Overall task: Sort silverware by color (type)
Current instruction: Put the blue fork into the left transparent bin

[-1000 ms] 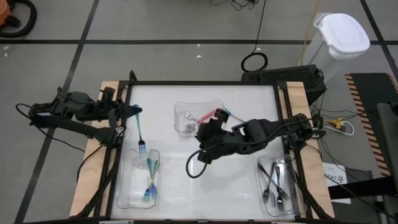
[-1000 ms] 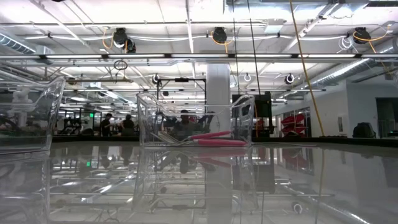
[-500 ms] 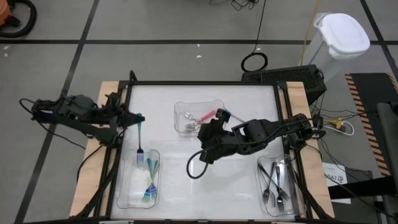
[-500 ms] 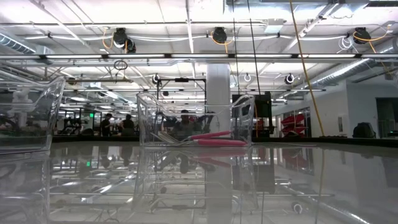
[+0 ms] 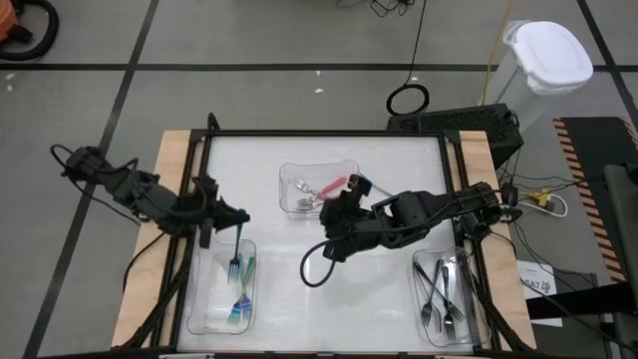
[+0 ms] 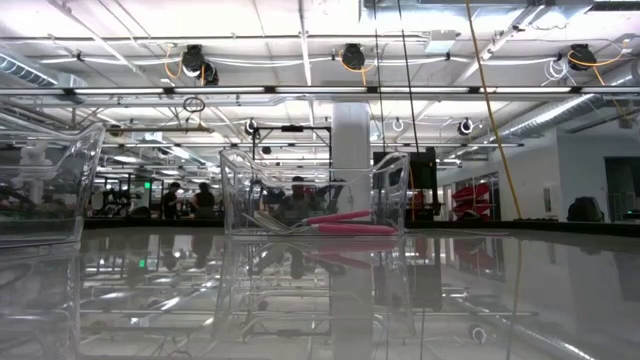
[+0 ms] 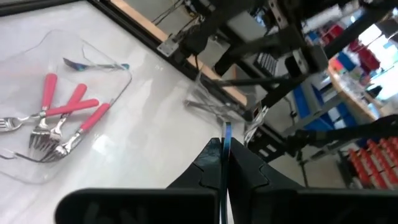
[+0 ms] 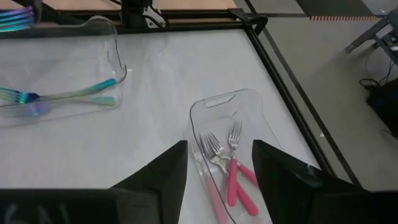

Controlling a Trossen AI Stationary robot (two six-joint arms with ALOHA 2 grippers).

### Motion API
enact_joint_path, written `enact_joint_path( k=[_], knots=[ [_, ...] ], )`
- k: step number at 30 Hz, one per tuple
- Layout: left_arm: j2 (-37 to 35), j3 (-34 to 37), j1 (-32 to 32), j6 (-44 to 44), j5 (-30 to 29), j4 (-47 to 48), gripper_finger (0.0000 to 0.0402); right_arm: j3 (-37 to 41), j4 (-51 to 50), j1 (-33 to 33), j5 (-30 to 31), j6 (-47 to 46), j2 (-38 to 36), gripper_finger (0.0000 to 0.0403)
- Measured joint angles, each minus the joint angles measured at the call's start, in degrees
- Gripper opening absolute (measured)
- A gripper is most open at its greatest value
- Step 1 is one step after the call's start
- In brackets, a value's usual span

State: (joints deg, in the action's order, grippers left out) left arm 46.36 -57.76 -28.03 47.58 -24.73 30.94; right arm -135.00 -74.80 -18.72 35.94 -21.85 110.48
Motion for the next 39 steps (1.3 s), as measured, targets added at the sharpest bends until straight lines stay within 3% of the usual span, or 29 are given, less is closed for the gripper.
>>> enact_joint_path(
  k=[6, 9, 16, 24, 39],
  knots=[
    [1.8, 0.0, -5.9, 0.1, -1.6, 0.0, 0.0008, 0.0, -2.4, -0.3, -0.1, -1.4, 0.0, 0.0173],
    [1.7, 0.6, -8.7, 1.1, -5.2, -0.2, 0.0009, 0.0, -3.0, -0.3, -0.1, -2.8, 0.0, 0.0173],
    [-2.7, 10.3, -14.7, 11.1, -13.2, -1.7, 0.001, 0.0, -3.7, -0.3, -0.1, -4.5, 0.0, 0.0173],
    [-4.9, 22.7, -20.2, 15.1, -18.4, -18.4, 0.001, 0.0, -3.5, -0.3, -0.1, -4.5, 0.0, 0.0173],
    [-0.2, 29.2, -28.4, 26.8, -25.1, -19.2, 0.0011, 0.0, -3.3, -0.2, -0.1, -4.5, 0.0, 0.0173]
  ],
)
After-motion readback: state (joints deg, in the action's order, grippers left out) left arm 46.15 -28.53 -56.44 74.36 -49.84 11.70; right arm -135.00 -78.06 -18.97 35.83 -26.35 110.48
